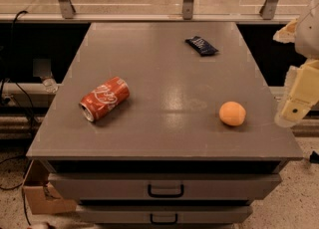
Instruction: Pick rxbar blueberry
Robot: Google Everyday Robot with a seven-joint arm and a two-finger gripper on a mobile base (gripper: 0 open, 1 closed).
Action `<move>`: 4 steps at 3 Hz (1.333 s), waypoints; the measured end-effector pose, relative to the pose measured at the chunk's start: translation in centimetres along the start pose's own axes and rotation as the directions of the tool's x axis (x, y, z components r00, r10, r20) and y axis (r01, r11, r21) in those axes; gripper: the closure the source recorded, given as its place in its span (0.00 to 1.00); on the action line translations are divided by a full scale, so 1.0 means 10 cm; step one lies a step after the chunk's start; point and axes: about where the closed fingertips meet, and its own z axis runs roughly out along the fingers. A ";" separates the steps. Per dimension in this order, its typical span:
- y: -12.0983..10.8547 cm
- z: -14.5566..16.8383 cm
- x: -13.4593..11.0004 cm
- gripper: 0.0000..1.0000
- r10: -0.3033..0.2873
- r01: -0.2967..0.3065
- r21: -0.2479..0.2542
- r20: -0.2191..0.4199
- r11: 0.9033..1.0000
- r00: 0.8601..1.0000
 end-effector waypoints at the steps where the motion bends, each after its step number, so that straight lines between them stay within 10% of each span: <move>1: 0.00 0.00 0.00 0.00 0.000 0.000 0.000 0.000 1.000 1.000; 3: -0.51 0.11 0.09 0.00 0.091 -0.098 0.044 0.146 0.994 0.985; 4: -1.10 0.41 -0.08 0.00 0.157 -0.182 0.033 0.376 0.983 0.913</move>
Offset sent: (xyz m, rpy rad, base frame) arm 0.0232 -0.0013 -0.0016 0.0401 -0.0111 -0.0267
